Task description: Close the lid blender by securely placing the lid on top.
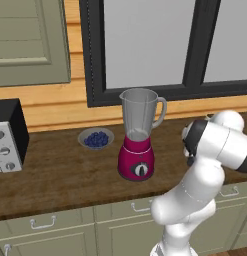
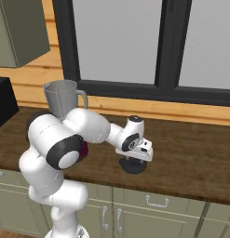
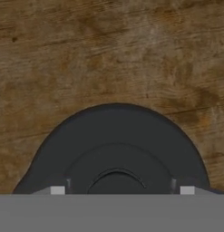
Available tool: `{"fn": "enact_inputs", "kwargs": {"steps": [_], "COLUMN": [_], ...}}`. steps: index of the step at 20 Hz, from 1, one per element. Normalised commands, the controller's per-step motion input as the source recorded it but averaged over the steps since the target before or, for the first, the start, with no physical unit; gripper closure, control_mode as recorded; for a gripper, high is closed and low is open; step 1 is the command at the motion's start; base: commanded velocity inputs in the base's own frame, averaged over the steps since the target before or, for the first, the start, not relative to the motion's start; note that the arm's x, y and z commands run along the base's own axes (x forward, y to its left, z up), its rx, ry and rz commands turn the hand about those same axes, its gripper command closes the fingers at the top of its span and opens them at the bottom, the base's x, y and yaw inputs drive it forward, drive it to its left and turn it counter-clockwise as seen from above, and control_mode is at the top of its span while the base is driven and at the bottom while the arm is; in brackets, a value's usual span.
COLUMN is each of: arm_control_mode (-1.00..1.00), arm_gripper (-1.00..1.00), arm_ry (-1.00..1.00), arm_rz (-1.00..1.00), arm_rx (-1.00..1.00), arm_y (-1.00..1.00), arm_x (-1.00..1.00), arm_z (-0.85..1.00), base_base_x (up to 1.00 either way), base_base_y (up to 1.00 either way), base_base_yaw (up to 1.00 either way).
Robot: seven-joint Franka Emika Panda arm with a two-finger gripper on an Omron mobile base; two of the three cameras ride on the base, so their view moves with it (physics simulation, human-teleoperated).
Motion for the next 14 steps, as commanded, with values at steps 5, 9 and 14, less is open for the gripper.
{"fn": "enact_inputs", "kwargs": {"steps": [5, 9, 14], "arm_control_mode": [-1.00, -1.00, -1.00], "arm_gripper": [1.00, 1.00, 1.00], "arm_ry": [-0.06, -0.07, -0.04], "arm_rz": [0.00, 0.00, 0.00], "arm_rx": [-0.01, 0.05, 0.10], "arm_y": [0.66, 0.17, 0.00], "arm_x": [-0.36, -0.39, -0.24], "arm_z": [-0.56, -0.29, -0.23], "base_base_x": [0.00, 0.00, 0.00], "base_base_y": [0.00, 0.00, 0.00], "base_base_yaw": [0.00, 0.00, 0.00]}}
